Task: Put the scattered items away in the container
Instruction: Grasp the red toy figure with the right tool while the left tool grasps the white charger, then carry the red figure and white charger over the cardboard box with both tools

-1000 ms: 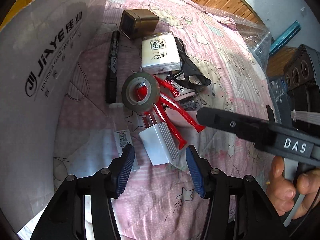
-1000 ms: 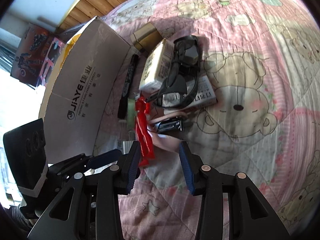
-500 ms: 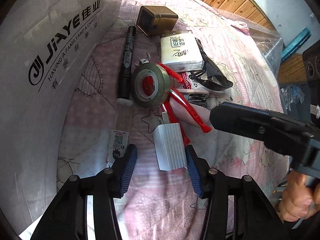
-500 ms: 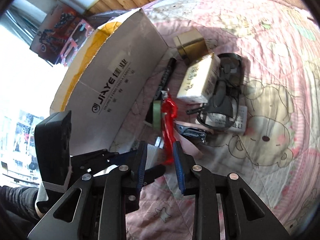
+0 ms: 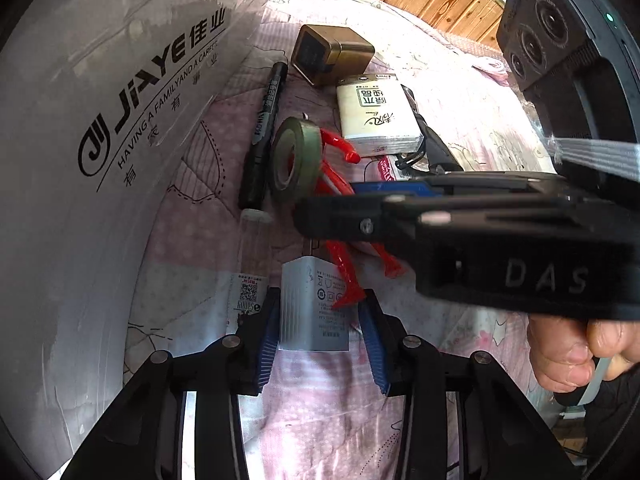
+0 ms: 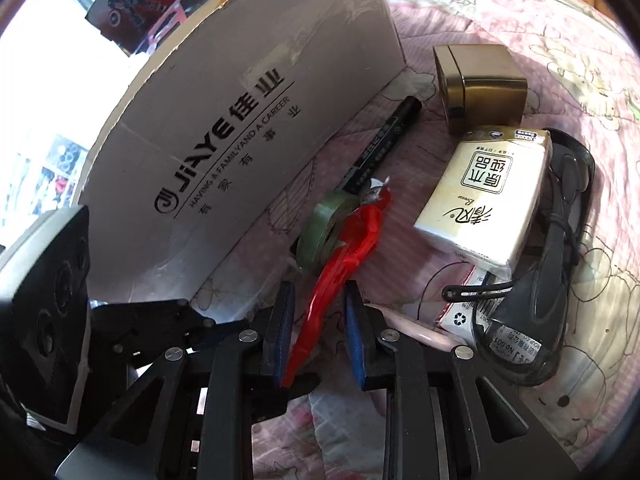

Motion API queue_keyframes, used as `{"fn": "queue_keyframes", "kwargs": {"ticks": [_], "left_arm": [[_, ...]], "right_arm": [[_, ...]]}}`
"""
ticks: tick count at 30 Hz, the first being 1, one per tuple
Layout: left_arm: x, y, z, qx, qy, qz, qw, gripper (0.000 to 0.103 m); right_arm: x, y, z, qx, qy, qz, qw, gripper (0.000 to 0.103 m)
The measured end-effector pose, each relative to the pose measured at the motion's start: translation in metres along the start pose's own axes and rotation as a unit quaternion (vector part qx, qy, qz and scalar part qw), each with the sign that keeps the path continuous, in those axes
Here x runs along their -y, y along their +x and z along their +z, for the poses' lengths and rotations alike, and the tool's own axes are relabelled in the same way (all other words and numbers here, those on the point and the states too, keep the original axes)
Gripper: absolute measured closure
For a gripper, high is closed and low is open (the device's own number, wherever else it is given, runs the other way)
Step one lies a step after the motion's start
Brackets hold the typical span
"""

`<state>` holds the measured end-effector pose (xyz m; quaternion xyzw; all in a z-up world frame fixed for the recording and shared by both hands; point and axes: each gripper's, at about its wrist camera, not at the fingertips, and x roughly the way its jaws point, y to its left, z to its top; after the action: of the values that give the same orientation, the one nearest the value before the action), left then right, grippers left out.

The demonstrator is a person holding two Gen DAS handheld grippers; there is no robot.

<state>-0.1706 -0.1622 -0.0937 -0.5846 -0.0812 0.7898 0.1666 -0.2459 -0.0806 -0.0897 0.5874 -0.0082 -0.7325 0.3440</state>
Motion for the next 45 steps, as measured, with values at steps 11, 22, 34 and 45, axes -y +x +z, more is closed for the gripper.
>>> {"fn": "queue_keyframes", "kwargs": {"ticks": [11,22,34,45], "left_arm": [[0.000,0.000,0.001,0.004,0.004,-0.015,0.9999,0.069],[0.015,-0.012,-0.002,0.012,0.036,-0.016,0.9991,0.069],[0.036,-0.031,-0.002,0.037,0.055,-0.014,0.9977,0.069],[0.045,-0.067,-0.021,0.057,0.077,-0.036,0.9947,0.069]], "right_arm": [[0.020,-0.017,-0.003,0.041,0.090,0.024,0.995,0.093],[0.024,-0.049,-0.031,0.093,0.154,0.017,0.984,0.093],[0.035,-0.082,-0.072,0.125,0.189,0.025,0.974,0.093],[0.016,-0.091,-0.097,0.129,0.192,-0.013,0.973,0.093]]}}
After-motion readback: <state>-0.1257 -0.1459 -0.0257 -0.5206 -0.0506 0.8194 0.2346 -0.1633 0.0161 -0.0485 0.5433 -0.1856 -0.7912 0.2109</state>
